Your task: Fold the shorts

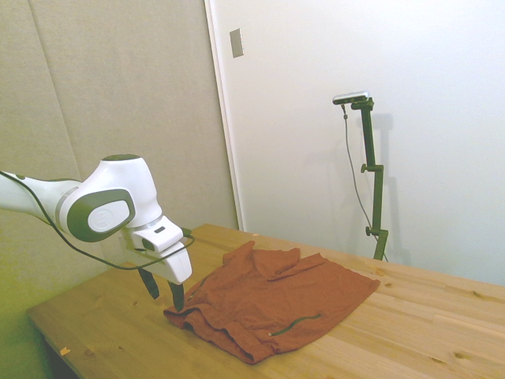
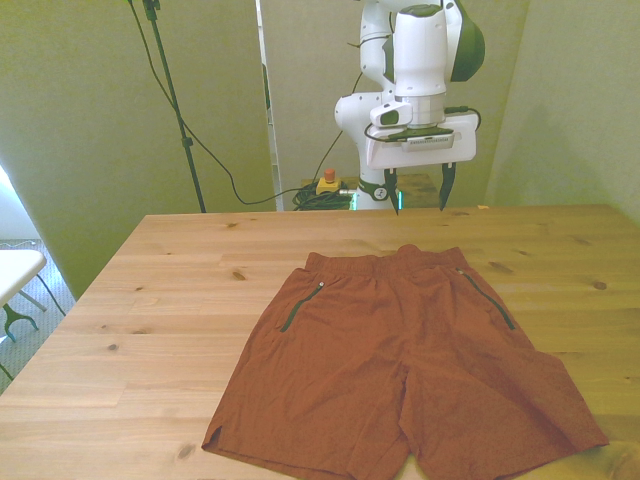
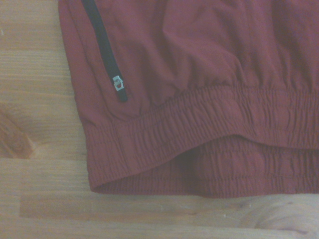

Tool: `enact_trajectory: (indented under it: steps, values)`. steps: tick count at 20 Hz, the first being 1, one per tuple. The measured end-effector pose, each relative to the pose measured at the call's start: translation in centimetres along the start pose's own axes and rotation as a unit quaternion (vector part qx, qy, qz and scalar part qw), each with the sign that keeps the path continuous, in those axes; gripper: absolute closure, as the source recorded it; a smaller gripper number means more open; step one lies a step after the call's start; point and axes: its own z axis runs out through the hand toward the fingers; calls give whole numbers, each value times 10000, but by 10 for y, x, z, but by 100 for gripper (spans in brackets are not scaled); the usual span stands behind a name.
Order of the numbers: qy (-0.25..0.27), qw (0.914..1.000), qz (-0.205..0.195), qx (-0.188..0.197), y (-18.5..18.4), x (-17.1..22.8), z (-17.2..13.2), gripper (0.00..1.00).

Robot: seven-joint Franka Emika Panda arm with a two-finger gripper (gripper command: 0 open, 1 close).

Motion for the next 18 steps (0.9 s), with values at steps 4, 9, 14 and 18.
enact_trajectory:
  steps: [4,9,14,18]
  values:
    - [274,9995,-91,-129,-7,4,-3,0]
    - [1042,9889,-734,-764,-76,-39,5,0]
    - [1872,9573,-1399,-1702,-113,-88,45,0]
    - [2264,9375,-1720,-2006,-128,-104,71,0]
